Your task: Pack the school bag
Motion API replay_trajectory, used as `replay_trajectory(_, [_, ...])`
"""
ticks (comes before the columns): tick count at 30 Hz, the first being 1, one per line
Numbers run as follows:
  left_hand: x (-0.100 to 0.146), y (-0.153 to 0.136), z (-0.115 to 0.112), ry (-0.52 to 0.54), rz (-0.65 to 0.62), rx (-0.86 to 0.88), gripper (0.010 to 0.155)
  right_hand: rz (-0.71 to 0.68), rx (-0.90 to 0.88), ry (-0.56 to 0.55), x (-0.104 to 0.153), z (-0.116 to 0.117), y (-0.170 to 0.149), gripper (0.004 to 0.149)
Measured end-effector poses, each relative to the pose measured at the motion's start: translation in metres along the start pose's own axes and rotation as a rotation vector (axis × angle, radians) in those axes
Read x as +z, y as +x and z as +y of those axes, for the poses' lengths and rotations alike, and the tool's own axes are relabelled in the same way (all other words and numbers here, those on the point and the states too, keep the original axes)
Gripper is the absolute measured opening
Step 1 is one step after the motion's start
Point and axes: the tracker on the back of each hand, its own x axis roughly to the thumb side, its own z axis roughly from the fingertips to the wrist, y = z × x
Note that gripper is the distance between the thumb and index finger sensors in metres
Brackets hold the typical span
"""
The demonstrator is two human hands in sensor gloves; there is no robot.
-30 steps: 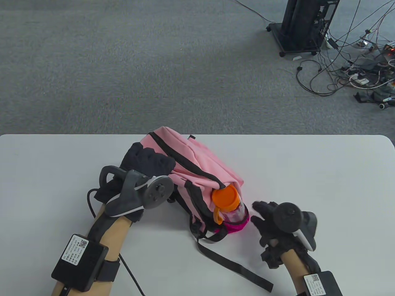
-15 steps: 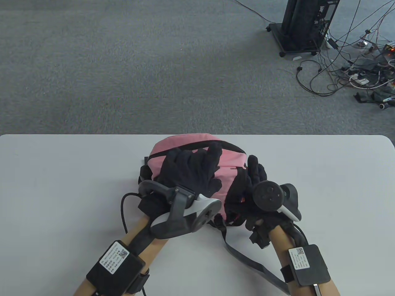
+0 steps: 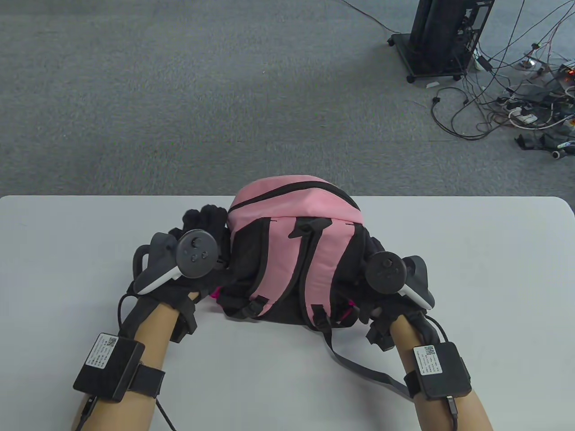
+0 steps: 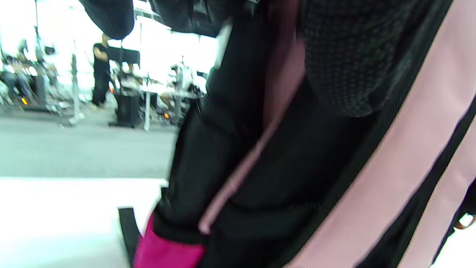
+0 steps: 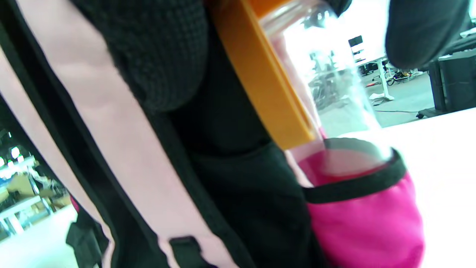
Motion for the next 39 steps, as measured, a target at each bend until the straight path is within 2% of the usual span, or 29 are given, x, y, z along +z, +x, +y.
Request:
replay_trajectory(2, [-0.004,0.003,-0.004,0.14,0.025,0.018,0.096,0.007,0.029,-0.007,-0.002,0.001,0.0,0.091])
replay_trajectory(4, [-0.008,0.007,-0.007,0.106,0.073,-0.084,0.084,0.009,0.031,-0.031,-0.005,0.003,0.0,0.089])
replay_trajectory(5, [-0.006,0.009,-0.006,0.126,0.101,-0.12,0.078,0.007,0.045,-0.055,-0.007,0.005,0.0,0.087])
replay_trajectory(8, [-0.006,0.01,-0.015,0.152,0.139,-0.112,0.071,0.004,0.131,-0.098,-0.016,0.007,0.002,0.085])
replay_trajectory(12, [-0.01,0.006,-0.021,0.157,0.155,-0.041,0.072,0.023,0.14,-0.118,-0.031,0.007,-0.002,0.084])
replay_trajectory(17, [-0.022,0.004,-0.019,0.146,0.182,-0.042,0.071,0.054,0.154,-0.129,-0.044,0.008,-0.002,0.083])
replay_trajectory(24, [-0.032,-0.002,-0.021,0.158,0.161,-0.009,0.07,0.049,0.146,-0.158,-0.044,0.01,-0.004,0.083])
replay_trajectory(28, [-0.033,-0.004,-0.024,0.2,0.145,-0.011,0.07,0.062,0.162,-0.171,-0.046,0.011,-0.002,0.083])
replay_trajectory(34, [-0.039,-0.009,-0.026,0.208,0.172,0.012,0.071,0.075,0.162,-0.189,-0.048,0.014,-0.001,0.083])
replay_trajectory(37, [-0.039,-0.013,-0.028,0.228,0.18,0.036,0.076,0.087,0.147,-0.116,-0.05,0.013,-0.001,0.084])
replay_trajectory(39, [-0.038,-0.015,-0.023,0.161,0.197,0.053,0.094,0.085,0.182,-0.025,-0.049,0.009,0.0,0.092])
